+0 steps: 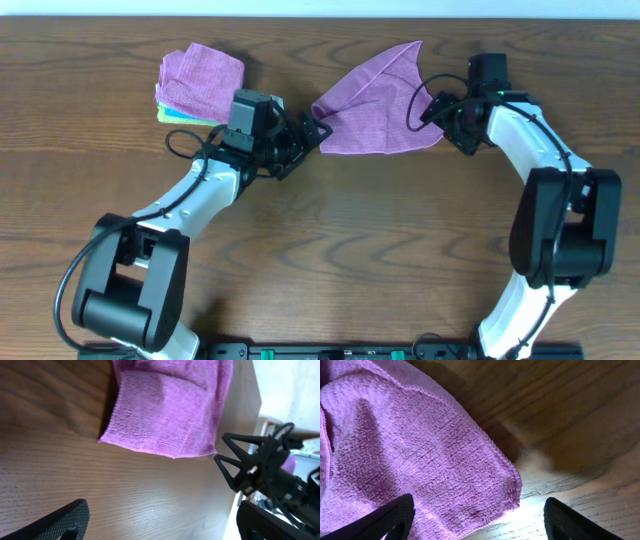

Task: Fold the cloth
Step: 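Reach the left gripper to the cloth's left corner near the right gripper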

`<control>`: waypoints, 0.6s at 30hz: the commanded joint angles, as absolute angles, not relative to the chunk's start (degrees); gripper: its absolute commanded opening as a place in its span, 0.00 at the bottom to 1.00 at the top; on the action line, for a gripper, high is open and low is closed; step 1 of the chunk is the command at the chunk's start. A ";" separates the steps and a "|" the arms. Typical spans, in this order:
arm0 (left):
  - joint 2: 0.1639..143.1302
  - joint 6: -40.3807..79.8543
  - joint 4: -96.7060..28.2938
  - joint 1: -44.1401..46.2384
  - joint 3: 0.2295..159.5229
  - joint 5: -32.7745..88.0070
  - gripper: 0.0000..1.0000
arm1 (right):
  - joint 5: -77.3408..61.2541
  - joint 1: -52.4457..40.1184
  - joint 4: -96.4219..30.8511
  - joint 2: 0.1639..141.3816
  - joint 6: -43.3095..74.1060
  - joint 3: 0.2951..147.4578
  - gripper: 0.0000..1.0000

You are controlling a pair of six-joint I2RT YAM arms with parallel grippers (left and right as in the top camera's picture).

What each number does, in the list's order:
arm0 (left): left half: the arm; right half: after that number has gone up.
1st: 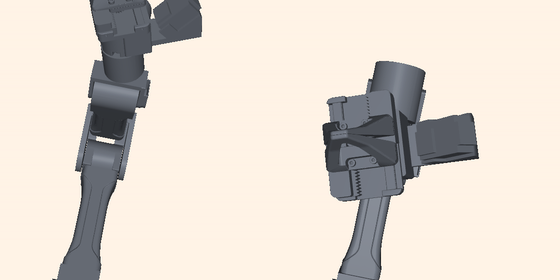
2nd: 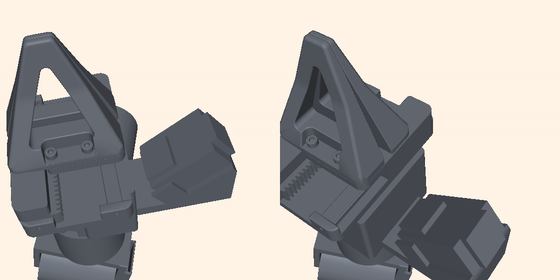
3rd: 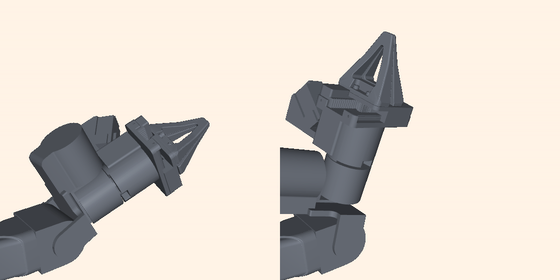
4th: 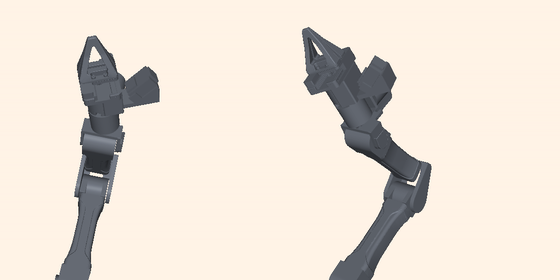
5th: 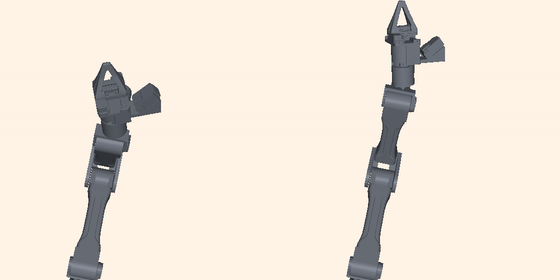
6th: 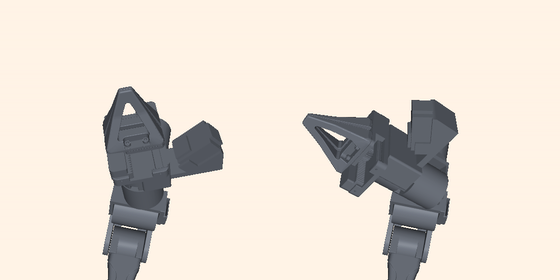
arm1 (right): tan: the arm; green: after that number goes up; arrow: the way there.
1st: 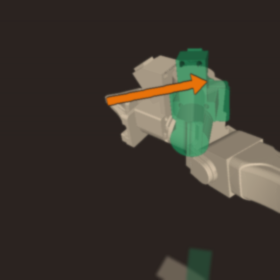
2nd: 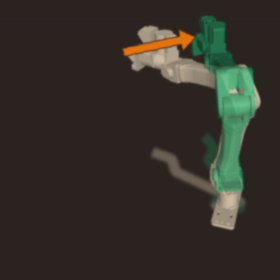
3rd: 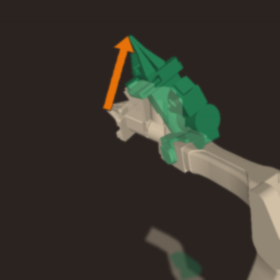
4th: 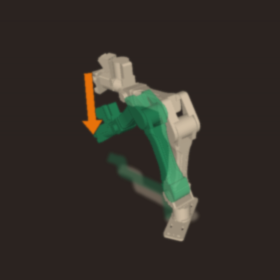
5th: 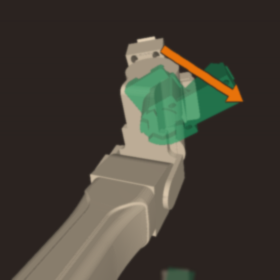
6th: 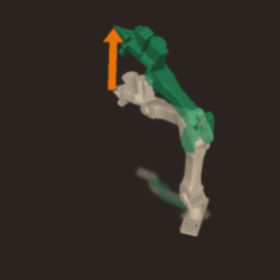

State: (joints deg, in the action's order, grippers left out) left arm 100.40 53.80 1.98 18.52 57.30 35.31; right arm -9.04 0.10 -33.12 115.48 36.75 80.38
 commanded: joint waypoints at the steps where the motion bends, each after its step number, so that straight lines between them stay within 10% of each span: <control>1: 103.00 54.19 2.48 18.92 58.02 33.36 0.95 | -9.17 0.21 -32.97 117.03 37.71 80.38 0.82; 18: 115.52 54.94 18.41 19.59 58.02 32.64 0.95 | -11.00 0.19 -32.56 117.27 37.65 80.38 0.80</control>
